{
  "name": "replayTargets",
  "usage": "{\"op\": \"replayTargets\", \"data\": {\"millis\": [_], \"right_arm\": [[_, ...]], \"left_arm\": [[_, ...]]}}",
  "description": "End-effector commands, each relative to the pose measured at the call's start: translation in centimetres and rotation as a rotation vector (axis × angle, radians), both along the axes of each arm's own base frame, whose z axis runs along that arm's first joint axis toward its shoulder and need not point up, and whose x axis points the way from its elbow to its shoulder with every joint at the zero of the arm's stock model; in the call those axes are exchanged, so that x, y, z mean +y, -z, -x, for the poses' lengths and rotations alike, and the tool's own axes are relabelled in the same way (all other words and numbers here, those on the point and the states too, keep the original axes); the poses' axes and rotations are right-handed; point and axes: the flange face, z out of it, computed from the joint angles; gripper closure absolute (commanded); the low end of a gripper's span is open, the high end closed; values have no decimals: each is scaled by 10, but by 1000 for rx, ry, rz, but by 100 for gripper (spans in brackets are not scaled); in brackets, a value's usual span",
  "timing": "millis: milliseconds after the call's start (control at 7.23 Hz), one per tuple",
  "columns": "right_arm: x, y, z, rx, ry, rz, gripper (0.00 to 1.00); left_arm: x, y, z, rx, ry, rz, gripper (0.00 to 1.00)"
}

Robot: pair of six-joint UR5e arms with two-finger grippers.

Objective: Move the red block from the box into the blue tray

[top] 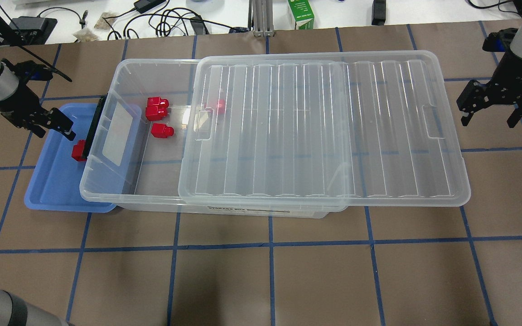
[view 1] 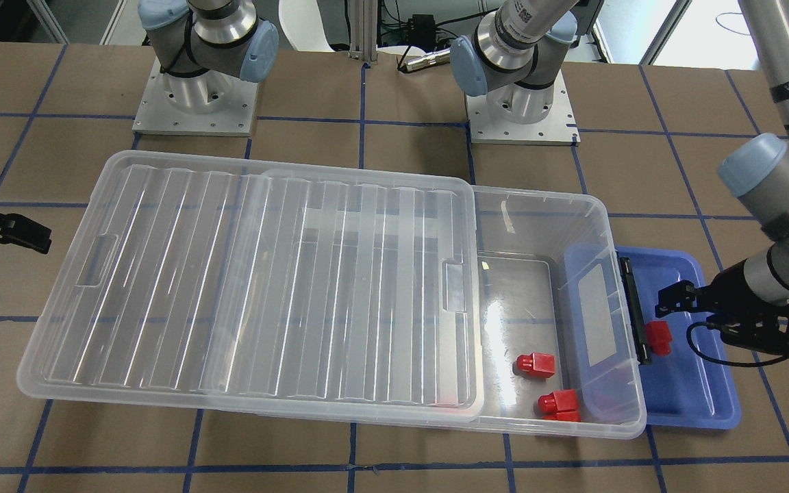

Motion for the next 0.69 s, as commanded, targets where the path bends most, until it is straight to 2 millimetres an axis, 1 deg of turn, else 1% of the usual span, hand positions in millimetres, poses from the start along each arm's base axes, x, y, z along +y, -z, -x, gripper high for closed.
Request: {"op": "replayTargets", "data": {"millis": [0,138,277,415,553], "right_arm": [[2,4,-13,-1,-21,3,0],[-7,3,-37,15,-62,42,0],[-12,2,-64,19,-103,63,0],[-14,1,-80,24,-133,81,0],[-15,2,-93,24,-143,84,0]], "left_arm": [[14,-70,65,-25,-50,18,0],[20,-93,108,-43,-82,35,0],[28,-111,152,-110,-91,54,0],[37,-125,193,-123,-83,82,0],[46,-136,223,-125,-96,103,0]]}}
